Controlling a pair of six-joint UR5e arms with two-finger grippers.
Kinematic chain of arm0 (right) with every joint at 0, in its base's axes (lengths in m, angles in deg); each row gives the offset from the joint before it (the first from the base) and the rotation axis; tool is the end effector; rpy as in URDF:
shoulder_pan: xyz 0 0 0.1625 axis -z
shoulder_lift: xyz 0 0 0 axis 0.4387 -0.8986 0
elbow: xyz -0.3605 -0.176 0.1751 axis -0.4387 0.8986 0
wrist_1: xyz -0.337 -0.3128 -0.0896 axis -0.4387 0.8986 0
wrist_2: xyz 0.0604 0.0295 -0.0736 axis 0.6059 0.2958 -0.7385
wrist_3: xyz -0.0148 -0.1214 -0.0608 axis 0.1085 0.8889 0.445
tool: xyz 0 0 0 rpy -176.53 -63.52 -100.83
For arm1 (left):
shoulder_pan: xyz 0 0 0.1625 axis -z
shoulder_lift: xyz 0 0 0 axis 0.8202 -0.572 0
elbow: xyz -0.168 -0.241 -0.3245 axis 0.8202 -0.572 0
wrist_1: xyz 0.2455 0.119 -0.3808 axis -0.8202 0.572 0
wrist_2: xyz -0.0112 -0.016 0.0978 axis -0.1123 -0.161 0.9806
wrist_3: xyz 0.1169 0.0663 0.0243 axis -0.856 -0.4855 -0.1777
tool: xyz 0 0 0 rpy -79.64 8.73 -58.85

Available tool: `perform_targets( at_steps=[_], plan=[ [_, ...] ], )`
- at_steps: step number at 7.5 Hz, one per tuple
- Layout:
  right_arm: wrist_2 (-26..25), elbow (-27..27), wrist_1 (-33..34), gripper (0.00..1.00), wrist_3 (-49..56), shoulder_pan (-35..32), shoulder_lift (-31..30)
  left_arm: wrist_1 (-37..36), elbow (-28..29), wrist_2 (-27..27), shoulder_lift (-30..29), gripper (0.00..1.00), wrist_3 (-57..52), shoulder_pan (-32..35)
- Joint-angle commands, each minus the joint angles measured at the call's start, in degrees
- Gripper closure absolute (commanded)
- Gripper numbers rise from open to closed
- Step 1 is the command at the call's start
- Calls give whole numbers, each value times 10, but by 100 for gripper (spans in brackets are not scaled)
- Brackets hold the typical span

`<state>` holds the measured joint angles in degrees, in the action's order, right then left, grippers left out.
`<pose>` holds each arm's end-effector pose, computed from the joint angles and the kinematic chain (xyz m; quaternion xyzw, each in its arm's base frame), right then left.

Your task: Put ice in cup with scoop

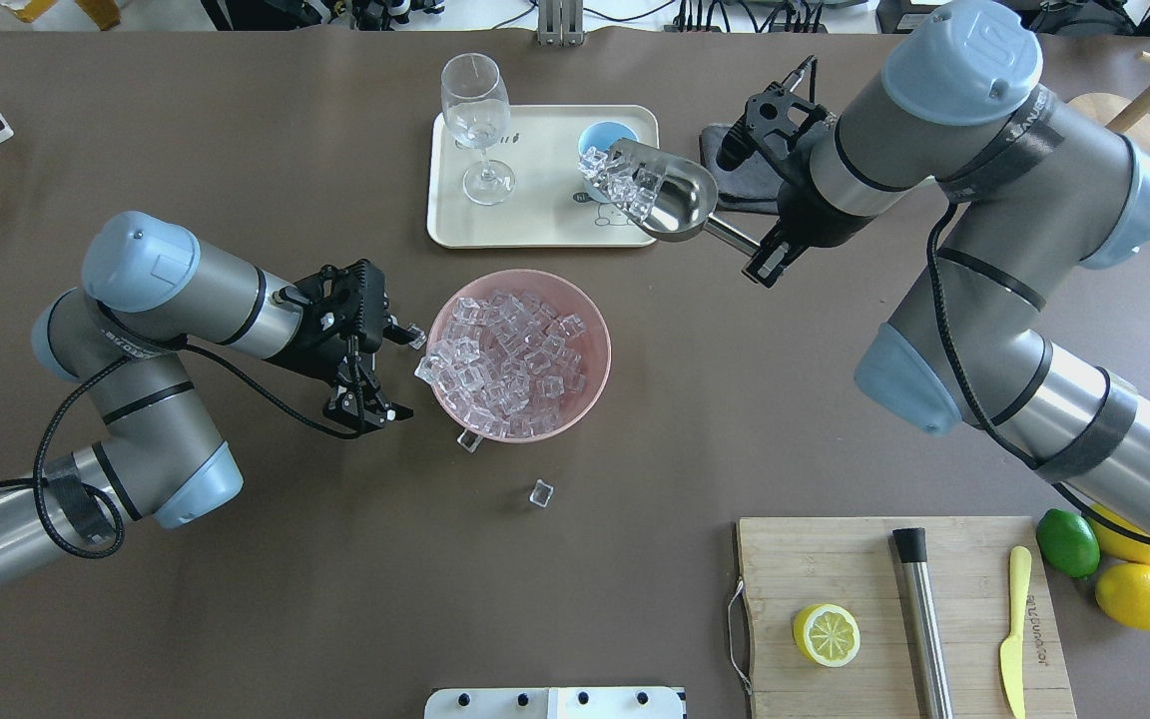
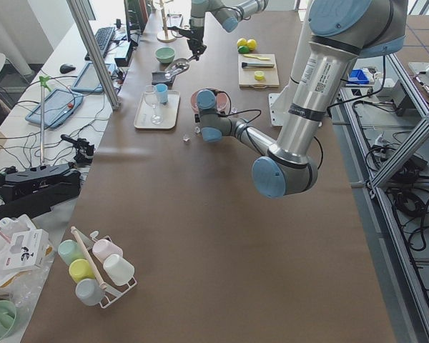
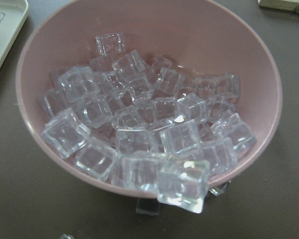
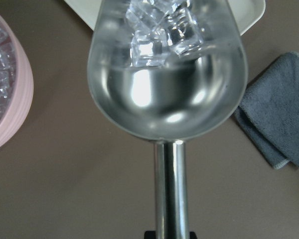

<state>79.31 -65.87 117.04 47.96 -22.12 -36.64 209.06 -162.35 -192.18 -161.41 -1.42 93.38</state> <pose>-0.4271 -0.5722 0.2630 0.2245 -0.3784 -0.3461 0.8286 0.5392 -0.4898 0.3372 0.4070 0.4562 0.5319 0.5859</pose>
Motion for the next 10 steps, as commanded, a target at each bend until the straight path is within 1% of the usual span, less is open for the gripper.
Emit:
perform_targets(
  at_steps=[1,2,3,4,6,7,8,9,10],
  plan=[
    [23,47,0,100,-4,-34,9,-148,-94,-2,4,1,-25,1],
    [24,82,6,100,-5,-34,40,-186,-118,-1,12,1,-63,3],
    [24,95,11,100,-4,-34,47,-220,-136,0,14,1,-68,3],
    [25,95,27,100,-3,-32,56,-252,-150,0,13,1,-69,7],
    [24,108,101,100,25,-30,95,-321,-177,-1,13,1,-90,11],
    [19,104,158,100,58,-29,110,-371,-196,-1,17,1,-130,21],
    [14,104,189,100,77,-27,120,-413,-210,-1,24,1,-130,36],
    [12,108,214,100,93,-25,133,-433,-223,-5,41,1,-129,59],
    [5,110,247,100,115,-24,148,-455,-226,-42,54,1,-128,105]
  ],
)
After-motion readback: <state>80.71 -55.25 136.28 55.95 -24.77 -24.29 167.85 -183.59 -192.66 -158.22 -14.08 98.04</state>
